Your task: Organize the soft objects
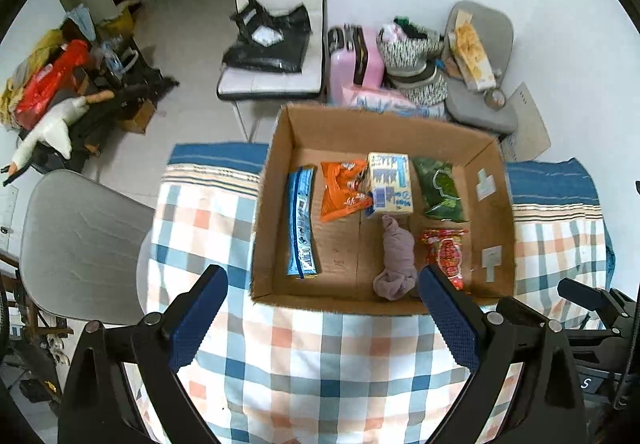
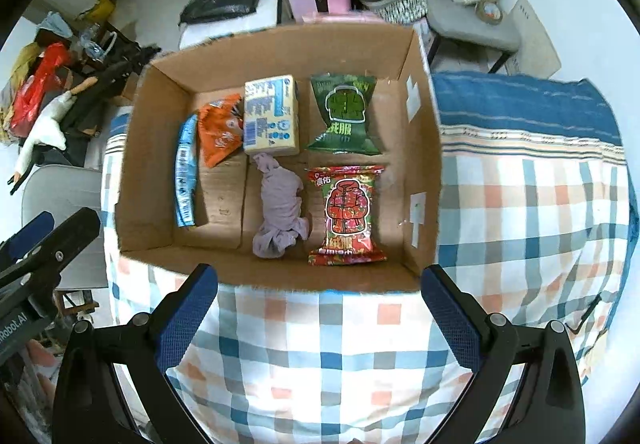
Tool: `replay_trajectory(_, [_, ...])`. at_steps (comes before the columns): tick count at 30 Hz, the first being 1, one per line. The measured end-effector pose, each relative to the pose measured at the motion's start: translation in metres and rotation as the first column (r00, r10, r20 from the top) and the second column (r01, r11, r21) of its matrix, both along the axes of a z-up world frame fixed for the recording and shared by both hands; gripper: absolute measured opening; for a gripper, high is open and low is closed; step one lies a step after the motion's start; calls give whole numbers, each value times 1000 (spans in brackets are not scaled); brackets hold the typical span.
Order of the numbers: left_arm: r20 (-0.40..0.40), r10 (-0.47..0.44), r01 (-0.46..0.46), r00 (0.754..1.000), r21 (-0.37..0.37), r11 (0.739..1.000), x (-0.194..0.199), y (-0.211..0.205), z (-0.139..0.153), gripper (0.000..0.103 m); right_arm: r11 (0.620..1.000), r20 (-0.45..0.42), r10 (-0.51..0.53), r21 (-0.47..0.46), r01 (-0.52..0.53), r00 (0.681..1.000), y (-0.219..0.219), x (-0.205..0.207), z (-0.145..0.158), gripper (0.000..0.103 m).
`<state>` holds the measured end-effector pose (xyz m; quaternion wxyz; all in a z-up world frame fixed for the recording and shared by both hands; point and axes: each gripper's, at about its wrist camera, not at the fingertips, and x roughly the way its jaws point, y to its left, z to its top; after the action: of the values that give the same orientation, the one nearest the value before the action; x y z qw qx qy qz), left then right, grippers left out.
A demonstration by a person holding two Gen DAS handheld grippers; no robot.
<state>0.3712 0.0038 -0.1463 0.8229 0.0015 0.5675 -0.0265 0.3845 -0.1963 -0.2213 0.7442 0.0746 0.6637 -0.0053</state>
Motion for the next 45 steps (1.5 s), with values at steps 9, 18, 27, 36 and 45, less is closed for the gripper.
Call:
replay_trajectory(9, [146,11,-13,989,15,1000,-68,5,67,98,999,190,26,-32,-20,982,5,-64,79,103])
replay_trajectory(18, [226,14,-16,974,5,1000,-126,7,114,98,999,346,31,-26,-23,938,4,-131,155,103])
replay_trajectory(27, [249,12,-9,968,-15,1000,-160,7,140,98,999,421,47,-24,-40,906,6,-180,204,103])
replay_trajectory(36, [276,20,-23,961,8,1000,-175,6,151,98,999,449,48,-34,-36,892,2,-203,228,103])
replay_trajectory(45, [287,26,-31,958,14,999,-181,8,158,98,999,456,50,-23,-44,889,2,-209,237,103])
